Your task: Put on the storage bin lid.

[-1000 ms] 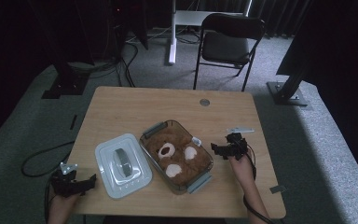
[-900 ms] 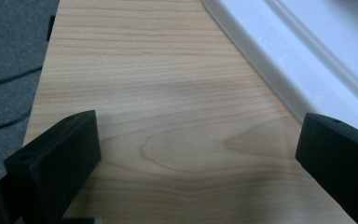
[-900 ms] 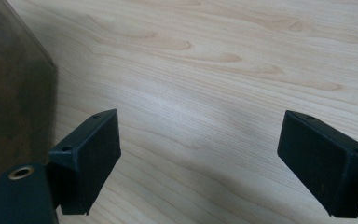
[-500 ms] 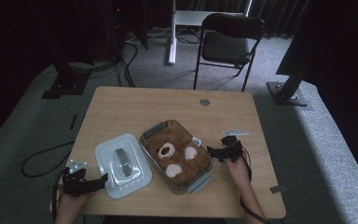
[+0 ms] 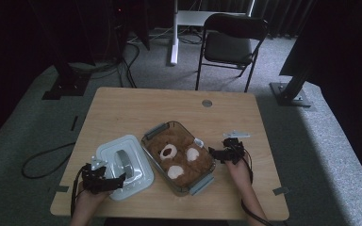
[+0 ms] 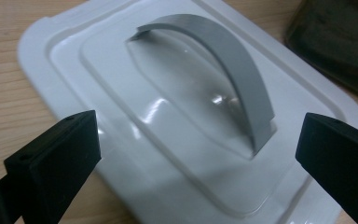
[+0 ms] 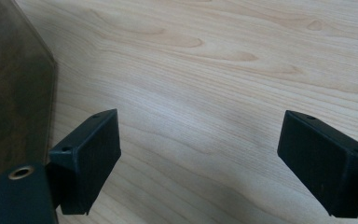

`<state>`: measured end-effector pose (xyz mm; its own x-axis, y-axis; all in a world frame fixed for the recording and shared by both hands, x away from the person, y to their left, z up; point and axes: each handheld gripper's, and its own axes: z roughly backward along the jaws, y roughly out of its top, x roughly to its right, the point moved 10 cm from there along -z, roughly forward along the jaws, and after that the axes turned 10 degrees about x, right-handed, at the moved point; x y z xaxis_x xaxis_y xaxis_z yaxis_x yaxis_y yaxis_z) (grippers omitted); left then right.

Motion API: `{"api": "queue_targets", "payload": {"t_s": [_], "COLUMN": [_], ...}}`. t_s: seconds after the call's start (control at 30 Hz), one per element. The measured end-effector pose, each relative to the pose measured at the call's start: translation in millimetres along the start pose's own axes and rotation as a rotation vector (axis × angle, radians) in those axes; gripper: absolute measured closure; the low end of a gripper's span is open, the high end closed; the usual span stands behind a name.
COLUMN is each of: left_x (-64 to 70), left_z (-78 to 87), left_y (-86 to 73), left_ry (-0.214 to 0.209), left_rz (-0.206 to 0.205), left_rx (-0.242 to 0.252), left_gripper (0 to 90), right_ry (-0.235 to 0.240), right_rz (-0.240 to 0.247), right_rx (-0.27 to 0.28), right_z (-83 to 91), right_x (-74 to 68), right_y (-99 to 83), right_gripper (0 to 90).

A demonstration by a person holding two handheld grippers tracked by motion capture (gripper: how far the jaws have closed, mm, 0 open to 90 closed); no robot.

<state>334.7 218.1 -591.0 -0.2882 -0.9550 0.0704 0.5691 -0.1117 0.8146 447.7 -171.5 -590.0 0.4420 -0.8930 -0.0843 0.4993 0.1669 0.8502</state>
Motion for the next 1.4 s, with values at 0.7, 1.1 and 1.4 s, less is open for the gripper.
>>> {"api": "queue_targets", "payload": {"t_s": [0.7, 1.1, 1.4], "left_x": [11.2, 14.1, 8.2], "left_z": [-43.4, -42.6, -35.4], "left_y": [3.8, 12.4, 20.0], "left_ry": [0.022, -0.049, -0.089], "left_rz": [-0.031, -0.011, 0.075], "left_rx": [-0.046, 0.024, 0.062], "left_gripper": [5.0, 57.1, 68.5], "right_ry": [0.01, 0.04, 0.062], "right_rz": [0.009, 0.017, 0.014], "right_rx": [-0.014, -0.031, -0.052], "right_z": [3.0, 4.8, 3.7], "right_x": [-1.3, -9.1, -13.4], "right_y": [-5.7, -13.5, -21.5], "right_gripper": [12.5, 12.6, 12.6]}}
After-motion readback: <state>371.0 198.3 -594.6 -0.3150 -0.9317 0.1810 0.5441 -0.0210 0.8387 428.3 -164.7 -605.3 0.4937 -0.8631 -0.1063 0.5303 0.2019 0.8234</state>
